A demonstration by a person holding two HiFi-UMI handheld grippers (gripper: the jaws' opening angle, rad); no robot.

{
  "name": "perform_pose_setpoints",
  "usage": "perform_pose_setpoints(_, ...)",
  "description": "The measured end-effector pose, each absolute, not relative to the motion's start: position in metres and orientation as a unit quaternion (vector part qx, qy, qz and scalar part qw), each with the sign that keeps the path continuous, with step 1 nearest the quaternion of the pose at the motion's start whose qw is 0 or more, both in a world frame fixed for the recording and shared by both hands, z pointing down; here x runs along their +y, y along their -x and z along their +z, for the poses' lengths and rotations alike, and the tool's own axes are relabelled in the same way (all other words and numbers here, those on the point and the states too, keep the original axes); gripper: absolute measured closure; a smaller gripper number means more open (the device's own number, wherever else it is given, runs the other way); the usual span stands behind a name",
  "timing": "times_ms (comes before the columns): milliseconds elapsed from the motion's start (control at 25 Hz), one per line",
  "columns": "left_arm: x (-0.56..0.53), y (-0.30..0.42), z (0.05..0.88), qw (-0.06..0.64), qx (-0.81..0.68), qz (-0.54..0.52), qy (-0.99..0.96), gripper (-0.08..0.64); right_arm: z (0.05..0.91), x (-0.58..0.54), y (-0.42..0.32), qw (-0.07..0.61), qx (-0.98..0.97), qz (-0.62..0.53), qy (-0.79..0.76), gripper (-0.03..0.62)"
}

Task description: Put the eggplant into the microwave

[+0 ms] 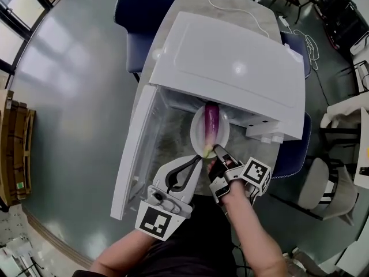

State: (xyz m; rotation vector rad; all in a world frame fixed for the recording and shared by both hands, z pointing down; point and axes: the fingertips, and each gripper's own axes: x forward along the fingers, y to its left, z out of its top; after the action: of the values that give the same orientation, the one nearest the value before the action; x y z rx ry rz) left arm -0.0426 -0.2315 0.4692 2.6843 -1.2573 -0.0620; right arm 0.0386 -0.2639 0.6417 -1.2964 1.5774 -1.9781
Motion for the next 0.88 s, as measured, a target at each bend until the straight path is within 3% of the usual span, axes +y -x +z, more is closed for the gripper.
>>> perform_pose_setpoints(400, -0.257, 0.044, 0.49, 0.09, -0.428, -0.039, -0.898, 0.552, 0.671, -0.315, -0.034, 0.203, 0.523, -0.678, 0.474, 0.575)
perform_pose_setpoints(880, -0.27, 0.049, 0.508, 0.107, -0.435, -0.038, -0.893, 0.552, 0.687, -0.351, -0.034, 0.204, 0.516, -0.664, 0.501, 0.575)
